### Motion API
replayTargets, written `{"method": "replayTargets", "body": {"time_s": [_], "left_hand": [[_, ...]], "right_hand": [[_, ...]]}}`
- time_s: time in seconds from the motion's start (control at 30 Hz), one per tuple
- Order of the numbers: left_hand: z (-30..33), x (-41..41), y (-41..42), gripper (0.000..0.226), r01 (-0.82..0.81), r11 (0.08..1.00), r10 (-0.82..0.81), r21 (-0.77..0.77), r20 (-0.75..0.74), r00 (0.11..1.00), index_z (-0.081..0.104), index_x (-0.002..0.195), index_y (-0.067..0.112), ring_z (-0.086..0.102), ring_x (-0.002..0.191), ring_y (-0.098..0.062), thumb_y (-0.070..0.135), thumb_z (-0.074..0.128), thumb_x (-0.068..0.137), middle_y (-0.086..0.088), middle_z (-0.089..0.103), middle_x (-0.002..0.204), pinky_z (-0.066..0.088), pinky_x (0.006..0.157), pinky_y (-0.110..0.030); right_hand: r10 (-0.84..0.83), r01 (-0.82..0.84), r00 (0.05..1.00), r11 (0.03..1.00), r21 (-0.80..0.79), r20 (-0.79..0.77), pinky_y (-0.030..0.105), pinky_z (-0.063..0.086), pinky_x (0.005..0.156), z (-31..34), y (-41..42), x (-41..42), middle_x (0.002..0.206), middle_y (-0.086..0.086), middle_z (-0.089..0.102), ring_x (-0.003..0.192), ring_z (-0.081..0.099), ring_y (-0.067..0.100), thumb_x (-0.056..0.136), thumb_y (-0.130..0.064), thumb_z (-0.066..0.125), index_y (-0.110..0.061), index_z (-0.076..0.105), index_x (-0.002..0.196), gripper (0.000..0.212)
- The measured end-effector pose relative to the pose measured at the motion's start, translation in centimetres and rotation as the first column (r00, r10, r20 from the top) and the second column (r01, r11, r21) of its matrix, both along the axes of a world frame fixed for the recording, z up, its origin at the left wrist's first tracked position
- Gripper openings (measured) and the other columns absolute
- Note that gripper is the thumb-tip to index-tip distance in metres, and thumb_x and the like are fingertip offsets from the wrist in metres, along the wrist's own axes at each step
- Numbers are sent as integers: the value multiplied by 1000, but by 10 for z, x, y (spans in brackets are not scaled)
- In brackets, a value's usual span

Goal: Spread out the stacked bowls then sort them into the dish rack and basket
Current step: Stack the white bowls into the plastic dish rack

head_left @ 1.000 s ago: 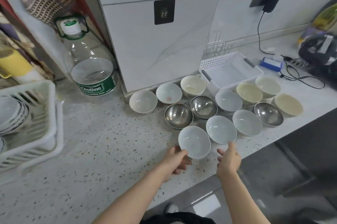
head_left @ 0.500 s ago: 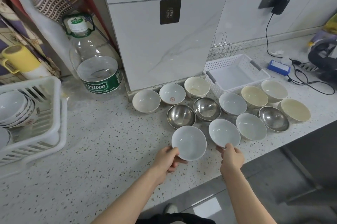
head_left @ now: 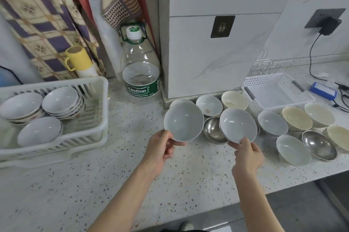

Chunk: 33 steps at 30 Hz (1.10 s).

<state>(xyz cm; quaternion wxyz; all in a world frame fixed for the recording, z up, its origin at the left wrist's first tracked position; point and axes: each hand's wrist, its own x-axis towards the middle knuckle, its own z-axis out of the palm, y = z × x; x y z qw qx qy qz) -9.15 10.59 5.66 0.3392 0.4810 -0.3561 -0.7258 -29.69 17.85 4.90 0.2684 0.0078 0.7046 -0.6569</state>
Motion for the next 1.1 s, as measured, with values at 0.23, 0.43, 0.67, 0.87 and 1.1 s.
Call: {"method": "replayTargets", "body": {"time_s": [0.23,0.43,0.67,0.87,1.1], "left_hand": [[20,116,-23,29,-203,979,201,-23,-71,977,61,113,5,33,40,-8,10,45,89,-25,75,87,29,36,-18],[27,224,-43,22,-372,928,368,-23,-106,924,60,109,8,35,37,-7,13,49,91,-23,75,83,27,34,-17],[29,325,-59,21,-517,854,509,-63,-109,854,60,111,13,35,36,-5,15,49,93,-16,76,79,28,34,-15],[28,397,-71,16,-599,796,592,-89,-99,800,64,101,12,32,37,-5,14,50,92,-14,76,75,27,33,-15],[26,441,-95,15,-608,778,609,-160,-47,792,59,100,13,31,36,-6,11,46,93,-14,75,74,24,33,-15]], "right_hand": [[224,-224,975,974,-23,-6,24,27,48,26,-41,102,68,17,69,39,36,7,78,-9,50,-4,61,81,12],[375,-374,927,925,-65,-8,27,34,55,34,-74,194,71,20,71,38,48,1,80,-9,52,-12,67,82,15],[520,-527,846,849,-41,-114,28,36,57,38,-114,276,58,13,70,41,50,-1,78,-12,52,-7,67,83,16],[695,-719,671,695,4,-258,27,35,56,42,-144,340,57,7,70,42,56,2,79,-12,53,-12,70,81,17],[852,-844,382,479,240,-357,25,40,56,38,-167,391,57,-7,70,57,64,-4,84,-21,54,-30,68,88,18]]}}
